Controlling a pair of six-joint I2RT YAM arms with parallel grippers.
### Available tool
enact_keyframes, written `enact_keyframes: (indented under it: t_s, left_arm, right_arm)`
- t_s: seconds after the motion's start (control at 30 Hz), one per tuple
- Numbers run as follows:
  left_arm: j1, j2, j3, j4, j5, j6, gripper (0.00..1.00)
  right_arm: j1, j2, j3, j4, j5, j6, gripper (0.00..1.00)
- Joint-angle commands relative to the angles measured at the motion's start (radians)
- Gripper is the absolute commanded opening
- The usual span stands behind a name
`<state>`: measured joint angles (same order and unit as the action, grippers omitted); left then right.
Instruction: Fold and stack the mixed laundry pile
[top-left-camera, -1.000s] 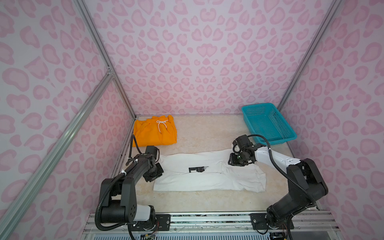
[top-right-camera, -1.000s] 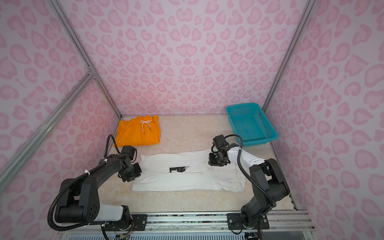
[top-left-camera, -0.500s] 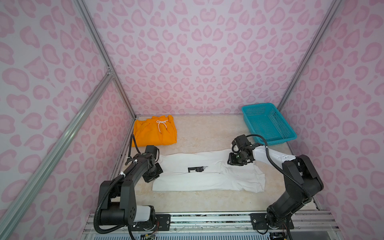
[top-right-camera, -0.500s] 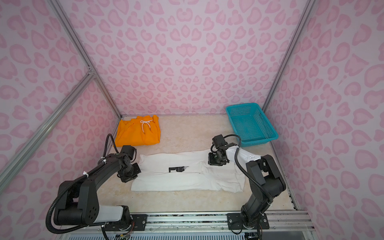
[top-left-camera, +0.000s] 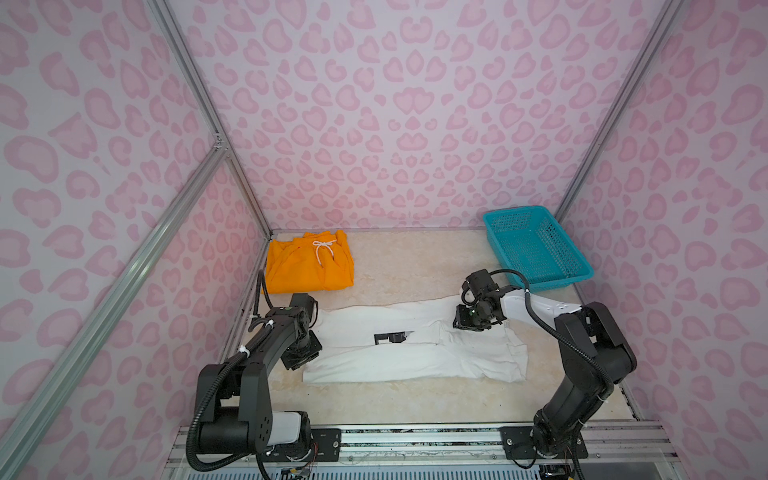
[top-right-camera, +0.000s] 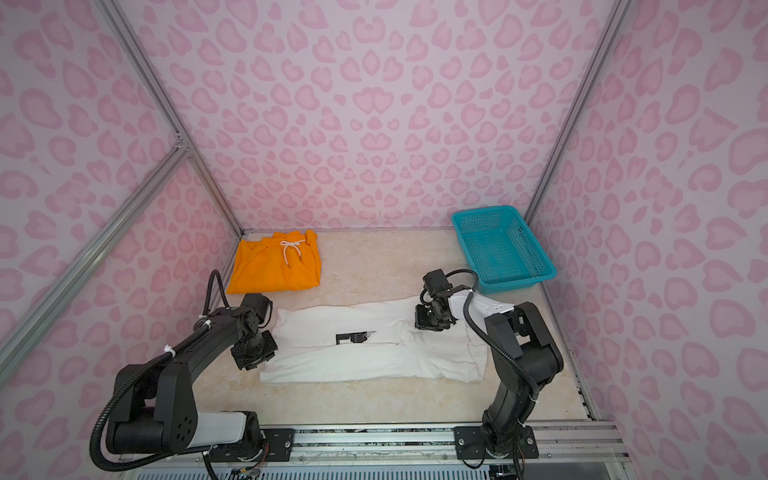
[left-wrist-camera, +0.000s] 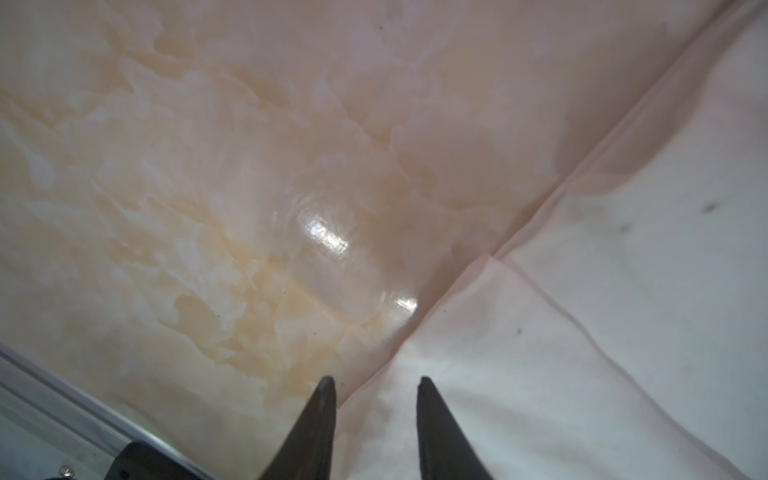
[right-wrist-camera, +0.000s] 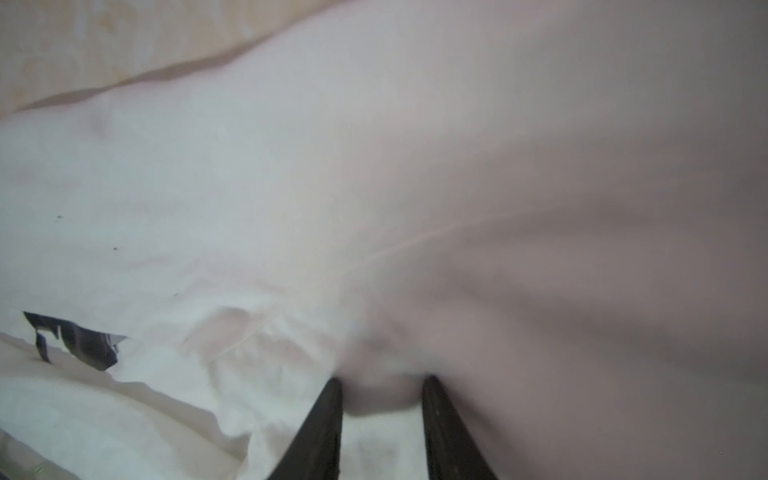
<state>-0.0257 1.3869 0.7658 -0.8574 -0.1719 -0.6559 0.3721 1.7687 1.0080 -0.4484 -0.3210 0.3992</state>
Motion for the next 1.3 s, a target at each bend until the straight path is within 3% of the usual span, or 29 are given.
enact_keyframes:
  t_s: [0.0,0.23,0.37,0.47,0.63,0.8,1.03,1.27]
  left_arm:
    - [0.001,0.009,0.037,0.043,-0.026,0.003,0.41]
    - [-0.003,-0.034,0.157,0.095,-0.029,0.094,0.46]
    - [-0.012,-0.024,0.211,0.16,0.073,0.196,0.53]
    - [-0.026,0.003,0.227,0.212,0.114,0.228,0.57]
    - [-0.055,0.131,0.238,0.287,0.152,0.229,0.56]
    - [-0.067,0.28,0.265,0.306,0.176,0.215,0.49]
    - [-0.099,0.322,0.205,0.317,0.218,0.153,0.46]
    - [-0.178,0.265,0.094,0.316,0.216,0.091,0.45]
  right_arm:
    - [0.003,0.068,0.028,-0.051,0.074,-0.012,0.36]
    - [0.021,0.277,0.337,-0.089,0.094,-0.077,0.37]
    - [0.05,0.21,0.419,-0.099,0.213,-0.109,0.39]
    - [0.062,0.085,0.374,-0.126,0.292,-0.077,0.42]
    - [0.064,-0.117,0.152,-0.156,0.352,0.028,0.43]
    - [0.051,-0.154,-0.003,-0.141,0.341,0.108,0.39]
    - [-0.059,0.015,0.053,-0.022,0.259,0.105,0.33]
    - [-0.111,0.282,0.36,-0.113,0.213,0.028,0.33]
